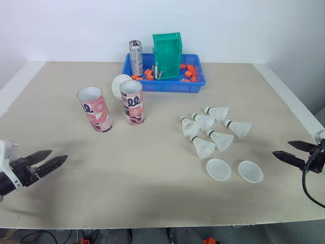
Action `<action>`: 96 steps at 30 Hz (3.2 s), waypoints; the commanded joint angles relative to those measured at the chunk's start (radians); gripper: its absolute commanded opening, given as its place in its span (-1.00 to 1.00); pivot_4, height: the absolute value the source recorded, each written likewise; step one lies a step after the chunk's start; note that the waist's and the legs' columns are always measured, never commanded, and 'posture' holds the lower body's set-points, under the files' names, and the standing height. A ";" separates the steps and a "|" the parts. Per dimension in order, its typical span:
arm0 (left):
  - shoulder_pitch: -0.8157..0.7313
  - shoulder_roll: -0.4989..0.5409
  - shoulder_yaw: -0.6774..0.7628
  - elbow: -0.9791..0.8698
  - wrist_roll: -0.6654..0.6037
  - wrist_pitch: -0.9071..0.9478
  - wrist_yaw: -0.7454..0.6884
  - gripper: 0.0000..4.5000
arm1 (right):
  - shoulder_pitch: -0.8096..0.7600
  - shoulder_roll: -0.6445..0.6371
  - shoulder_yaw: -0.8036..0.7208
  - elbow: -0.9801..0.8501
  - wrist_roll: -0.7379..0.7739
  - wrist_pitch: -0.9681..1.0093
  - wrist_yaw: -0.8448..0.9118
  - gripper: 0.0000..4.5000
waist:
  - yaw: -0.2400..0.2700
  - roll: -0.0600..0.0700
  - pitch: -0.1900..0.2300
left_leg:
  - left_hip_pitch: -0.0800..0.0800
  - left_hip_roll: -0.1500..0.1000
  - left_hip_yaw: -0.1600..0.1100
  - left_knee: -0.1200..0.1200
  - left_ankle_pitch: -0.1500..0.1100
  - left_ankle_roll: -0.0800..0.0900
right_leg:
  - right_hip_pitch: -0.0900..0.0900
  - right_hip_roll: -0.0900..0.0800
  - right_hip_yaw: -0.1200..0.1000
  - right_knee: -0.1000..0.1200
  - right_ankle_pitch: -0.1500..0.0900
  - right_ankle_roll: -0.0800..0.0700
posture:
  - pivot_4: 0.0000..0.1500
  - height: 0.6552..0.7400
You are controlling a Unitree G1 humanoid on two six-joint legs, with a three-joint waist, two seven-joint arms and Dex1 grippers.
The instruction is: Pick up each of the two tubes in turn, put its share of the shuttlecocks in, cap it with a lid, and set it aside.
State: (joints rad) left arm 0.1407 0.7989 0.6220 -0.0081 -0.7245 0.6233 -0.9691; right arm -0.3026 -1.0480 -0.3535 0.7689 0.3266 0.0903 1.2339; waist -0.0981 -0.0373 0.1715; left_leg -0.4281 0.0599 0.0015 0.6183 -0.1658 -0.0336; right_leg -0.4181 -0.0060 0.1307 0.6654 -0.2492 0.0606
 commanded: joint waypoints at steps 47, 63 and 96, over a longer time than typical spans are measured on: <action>-0.416 -0.169 -0.225 0.480 0.297 -0.753 -0.058 1.00 | -0.013 0.263 0.189 -1.180 0.290 0.406 -0.298 0.97 | 0.026 0.001 -0.001 | -0.002 0.001 -0.001 0.001 0.000 0.000 | 0.000 0.001 0.000 0.001 0.001 0.001 | 1.00 0.91; -0.762 -0.250 -0.348 0.906 0.388 -0.922 -0.122 1.00 | -0.003 0.391 0.317 -1.365 0.318 0.484 -0.442 0.97 | 0.042 0.000 -0.001 | -0.009 0.001 -0.007 0.004 0.001 0.001 | -0.002 0.005 -0.002 0.001 0.004 0.008 | 1.00 0.91; -1.040 -0.334 -0.370 1.254 0.507 -1.017 -0.038 0.76 | 0.084 0.350 0.253 -1.510 0.367 0.503 -0.522 1.00 | 0.052 0.000 -0.001 | -0.011 0.001 -0.011 0.006 0.001 0.001 | -0.001 0.006 -0.004 0.002 0.004 0.009 | 1.00 0.91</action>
State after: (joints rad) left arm -0.8714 0.4575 0.2352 1.2476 -0.2158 -0.3748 -1.0087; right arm -0.2132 -0.6852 -0.0662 -0.6980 0.6748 0.6027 0.7171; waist -0.0457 -0.0374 0.1701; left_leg -0.4391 0.0606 -0.0093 0.6242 -0.1649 -0.0326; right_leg -0.4195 0.0002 0.1264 0.6672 -0.2450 0.0694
